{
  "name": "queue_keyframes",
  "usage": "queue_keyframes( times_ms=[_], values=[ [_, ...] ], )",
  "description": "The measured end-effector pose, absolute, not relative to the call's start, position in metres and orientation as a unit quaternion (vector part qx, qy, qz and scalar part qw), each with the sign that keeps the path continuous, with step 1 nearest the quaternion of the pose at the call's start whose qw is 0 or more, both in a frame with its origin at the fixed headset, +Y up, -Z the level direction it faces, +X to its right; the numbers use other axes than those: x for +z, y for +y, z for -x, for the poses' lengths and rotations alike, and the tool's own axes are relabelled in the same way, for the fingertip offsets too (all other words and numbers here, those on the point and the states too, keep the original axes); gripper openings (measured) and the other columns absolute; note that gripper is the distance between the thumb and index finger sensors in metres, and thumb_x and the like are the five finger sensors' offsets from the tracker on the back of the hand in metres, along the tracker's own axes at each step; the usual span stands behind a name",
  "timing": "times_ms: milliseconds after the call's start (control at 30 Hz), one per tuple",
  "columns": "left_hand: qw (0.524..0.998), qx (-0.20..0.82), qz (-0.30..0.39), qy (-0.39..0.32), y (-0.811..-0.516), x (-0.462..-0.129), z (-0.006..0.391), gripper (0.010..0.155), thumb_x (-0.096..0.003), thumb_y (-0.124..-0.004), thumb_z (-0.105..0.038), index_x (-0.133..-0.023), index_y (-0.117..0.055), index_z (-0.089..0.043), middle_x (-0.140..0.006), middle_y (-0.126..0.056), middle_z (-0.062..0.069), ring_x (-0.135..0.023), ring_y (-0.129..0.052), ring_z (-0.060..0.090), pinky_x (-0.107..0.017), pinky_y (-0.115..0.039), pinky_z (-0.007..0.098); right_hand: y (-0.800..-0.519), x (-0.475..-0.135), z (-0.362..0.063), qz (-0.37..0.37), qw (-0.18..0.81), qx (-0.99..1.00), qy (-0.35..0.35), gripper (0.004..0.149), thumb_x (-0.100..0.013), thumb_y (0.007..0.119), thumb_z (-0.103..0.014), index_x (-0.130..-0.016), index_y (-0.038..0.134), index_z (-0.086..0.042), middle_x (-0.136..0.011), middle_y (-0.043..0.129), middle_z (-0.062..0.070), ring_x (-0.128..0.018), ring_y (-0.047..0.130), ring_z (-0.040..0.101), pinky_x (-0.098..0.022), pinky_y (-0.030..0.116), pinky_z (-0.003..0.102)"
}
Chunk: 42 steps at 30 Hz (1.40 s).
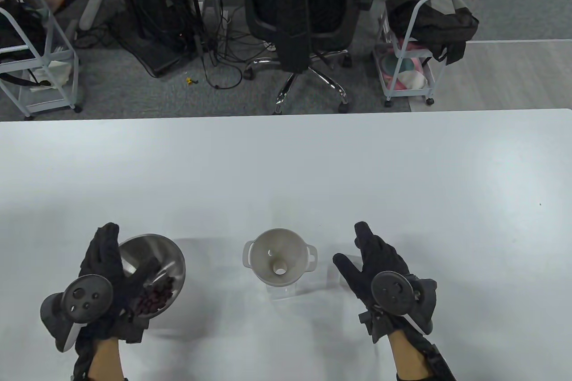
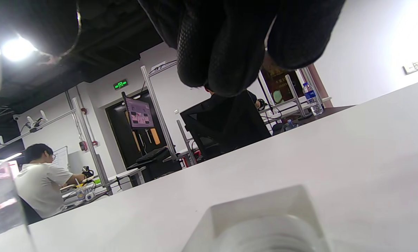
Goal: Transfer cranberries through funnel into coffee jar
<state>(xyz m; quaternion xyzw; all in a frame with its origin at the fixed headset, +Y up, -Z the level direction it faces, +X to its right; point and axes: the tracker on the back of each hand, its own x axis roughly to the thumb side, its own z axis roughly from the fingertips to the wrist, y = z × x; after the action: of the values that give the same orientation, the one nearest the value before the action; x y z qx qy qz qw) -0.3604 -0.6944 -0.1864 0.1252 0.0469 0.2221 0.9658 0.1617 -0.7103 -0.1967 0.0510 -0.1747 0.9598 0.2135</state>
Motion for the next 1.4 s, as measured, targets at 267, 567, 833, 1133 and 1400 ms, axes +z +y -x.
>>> queue_keyframes(
  times_ms=[267,567,833,1133,1400],
  values=[
    [0.947,0.286,-0.034,0.144,-0.72,-0.184,0.412,0.102,-0.0444,-0.085,-0.059,-0.114,-0.037,-0.002,-0.112,-0.043,0.037,-0.096,-0.066,0.059,-0.062,-0.06,0.071,-0.711,-0.195,-0.16,-0.058,0.237,0.956,-0.165,0.079,-0.057,0.069,-0.072,-0.115,0.055,-0.021,-0.1,0.083,0.007,-0.082,0.095,0.028,-0.063,0.076,0.054],
    [0.922,0.337,0.062,0.179,-0.751,-0.192,0.429,0.082,-0.0524,-0.081,-0.047,-0.111,-0.05,0.0,-0.102,-0.07,0.033,-0.072,-0.096,0.041,-0.053,-0.077,0.059,-0.712,-0.195,-0.162,-0.056,0.249,0.954,-0.157,0.078,-0.057,0.069,-0.072,-0.114,0.056,-0.02,-0.099,0.083,0.007,-0.081,0.095,0.028,-0.063,0.076,0.055],
    [0.91,0.363,0.074,0.187,-0.764,-0.197,0.429,0.057,-0.0586,-0.068,-0.034,-0.106,-0.065,-0.002,-0.091,-0.085,0.028,-0.048,-0.106,0.022,-0.042,-0.086,0.049,-0.713,-0.195,-0.164,-0.055,0.262,0.951,-0.153,0.078,-0.057,0.069,-0.072,-0.114,0.057,-0.02,-0.098,0.084,0.008,-0.081,0.096,0.029,-0.062,0.076,0.055],
    [0.92,0.342,0.061,0.18,-0.761,-0.2,0.422,0.052,-0.0579,-0.067,-0.031,-0.1,-0.072,-0.002,-0.078,-0.098,0.02,-0.03,-0.109,0.015,-0.031,-0.091,0.042,-0.714,-0.194,-0.164,-0.054,0.268,0.951,-0.146,0.078,-0.057,0.069,-0.072,-0.114,0.058,-0.02,-0.097,0.085,0.008,-0.08,0.096,0.029,-0.062,0.076,0.055],
    [0.919,0.349,0.055,0.174,-0.763,-0.201,0.42,0.051,-0.0577,-0.067,-0.031,-0.099,-0.074,-0.002,-0.077,-0.099,0.018,-0.028,-0.109,0.014,-0.029,-0.092,0.041,-0.714,-0.194,-0.164,-0.055,0.271,0.95,-0.145,0.077,-0.057,0.069,-0.072,-0.113,0.058,-0.02,-0.097,0.085,0.008,-0.08,0.096,0.029,-0.062,0.076,0.055]
  ],
)
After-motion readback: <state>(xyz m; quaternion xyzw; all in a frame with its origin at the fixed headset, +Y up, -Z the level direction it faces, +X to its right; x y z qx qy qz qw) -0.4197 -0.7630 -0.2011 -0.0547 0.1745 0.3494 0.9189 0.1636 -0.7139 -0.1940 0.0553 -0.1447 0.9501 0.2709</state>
